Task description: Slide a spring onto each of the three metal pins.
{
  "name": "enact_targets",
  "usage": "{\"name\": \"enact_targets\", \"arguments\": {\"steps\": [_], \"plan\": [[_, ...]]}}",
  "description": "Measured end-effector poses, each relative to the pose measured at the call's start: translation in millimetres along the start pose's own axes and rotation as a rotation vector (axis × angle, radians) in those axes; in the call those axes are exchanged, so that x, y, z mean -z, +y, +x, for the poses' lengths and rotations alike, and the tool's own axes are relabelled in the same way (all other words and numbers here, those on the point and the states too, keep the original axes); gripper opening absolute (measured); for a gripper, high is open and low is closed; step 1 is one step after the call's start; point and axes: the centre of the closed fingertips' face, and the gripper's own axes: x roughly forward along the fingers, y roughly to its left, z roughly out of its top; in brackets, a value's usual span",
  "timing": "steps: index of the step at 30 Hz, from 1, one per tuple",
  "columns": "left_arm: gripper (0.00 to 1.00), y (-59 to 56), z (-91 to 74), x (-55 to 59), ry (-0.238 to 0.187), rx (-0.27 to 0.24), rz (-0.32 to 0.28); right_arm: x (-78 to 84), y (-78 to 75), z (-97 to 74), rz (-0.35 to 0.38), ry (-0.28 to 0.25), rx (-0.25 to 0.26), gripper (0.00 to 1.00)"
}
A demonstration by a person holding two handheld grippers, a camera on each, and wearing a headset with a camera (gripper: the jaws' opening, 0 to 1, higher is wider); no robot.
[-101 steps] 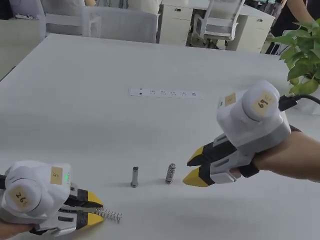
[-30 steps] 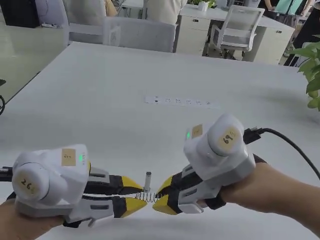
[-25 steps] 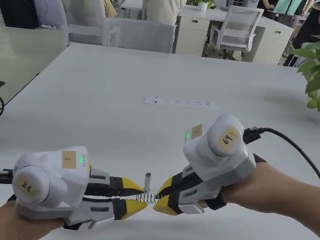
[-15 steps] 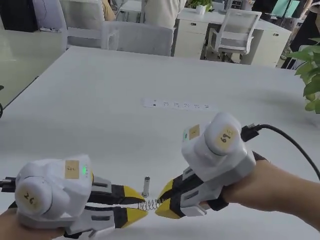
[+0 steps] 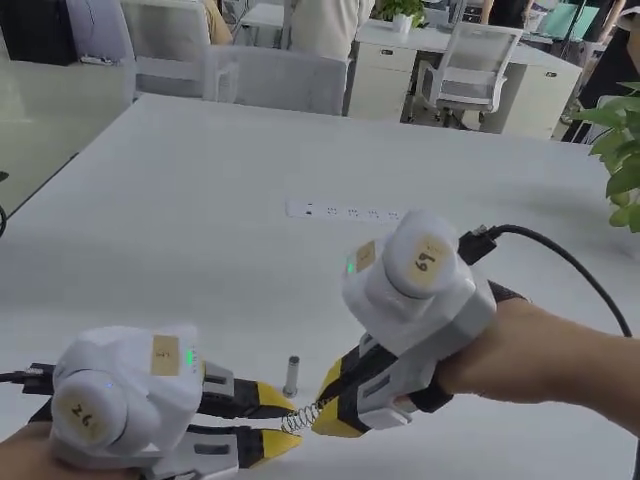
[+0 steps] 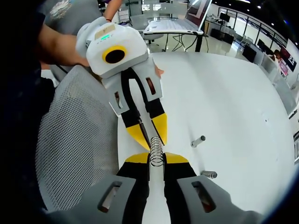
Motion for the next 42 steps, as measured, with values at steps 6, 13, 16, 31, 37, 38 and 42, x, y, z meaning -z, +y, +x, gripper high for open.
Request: {"name": "enact_targets", "arguments": {"steps": [6,13,16,31,37,38,42], "plan": [[0.03,-0.5,2.7,-0.2,-0.007,-0.001,0.003,0.4,-0.5,-1.1,-0.005,0.041,-0.012,0.08],[0.02,-1.5,4.9,-3.6,-0.047,0.0,-0.054,-4.4,1.2,-5.2,-0.03,0.069,-0.019,0.08],[0.02,-0.2,3.7,-5.0,-0.07,0.003,-0.085,-6.7,1.6,-6.8,-0.041,0.064,-0.018,0.08],[0.01,4.1,-1.3,-17.8,-0.183,0.015,-0.213,-14.3,2.4,-8.1,-0.099,0.07,-0.044,0.09],[0.01,5.3,-1.5,-17.0,-0.197,0.012,-0.224,-14.9,0.4,-4.9,-0.107,0.079,-0.051,0.09],[0.01,5.9,-1.8,-17.0,-0.202,0.012,-0.233,-15.1,0.1,-4.8,-0.11,0.078,-0.05,0.09],[0.01,7.4,-2.2,-16.6,-0.215,0.01,-0.241,-15.9,-0.8,-5.2,-0.111,0.074,-0.054,0.1]]}}
